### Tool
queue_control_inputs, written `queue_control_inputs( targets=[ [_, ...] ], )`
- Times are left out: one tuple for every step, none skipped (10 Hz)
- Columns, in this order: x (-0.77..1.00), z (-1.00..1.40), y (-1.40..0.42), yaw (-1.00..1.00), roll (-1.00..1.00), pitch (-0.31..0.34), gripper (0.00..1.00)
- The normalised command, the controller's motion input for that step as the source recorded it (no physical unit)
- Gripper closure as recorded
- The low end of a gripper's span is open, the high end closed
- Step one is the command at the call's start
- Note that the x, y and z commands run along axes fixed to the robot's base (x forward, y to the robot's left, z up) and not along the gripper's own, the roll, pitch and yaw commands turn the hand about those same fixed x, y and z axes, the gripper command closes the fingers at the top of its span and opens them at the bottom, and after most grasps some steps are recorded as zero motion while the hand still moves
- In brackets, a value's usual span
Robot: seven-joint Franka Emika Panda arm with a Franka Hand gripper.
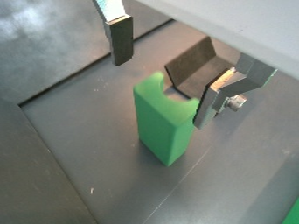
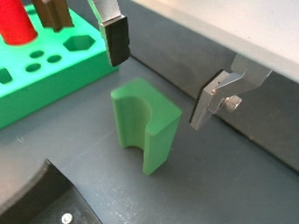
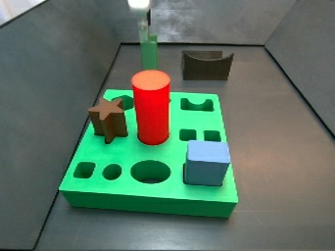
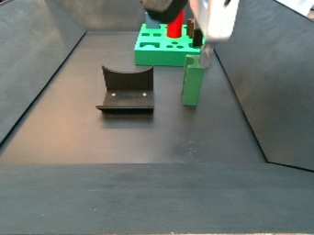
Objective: Pick up the arch object. Move up. Rotate the arch object. Move to above the board. Insert the arch object.
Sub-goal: Rotate the arch object, then move to above the board.
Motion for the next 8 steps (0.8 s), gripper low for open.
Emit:
queue_control_inputs(
  targets=[
    [0.01, -0.99, 0.00, -0.05, 0.01, -0.029, 0.00],
    [0.01, -0.84, 0.01, -0.04, 0.01, -0.036, 0.00],
    [0.02, -0.63, 0.01, -0.04, 0.00, -0.039, 0.00],
    [0.02, -0.47, 0.01, -0.03, -0.01, -0.040, 0.00],
    [0.02, -0.27, 0.01, -0.03, -0.01, -0.033, 0.00],
    [0.03, -0.17, 0.01, -0.03, -0.02, -0.032, 0.00],
    [0.00, 0.00, 0.00, -0.03, -0.02, -0.016, 1.00],
    [-0.05, 1.00, -0.13, 0.00, -0.40, 0.051, 1.00]
  ],
)
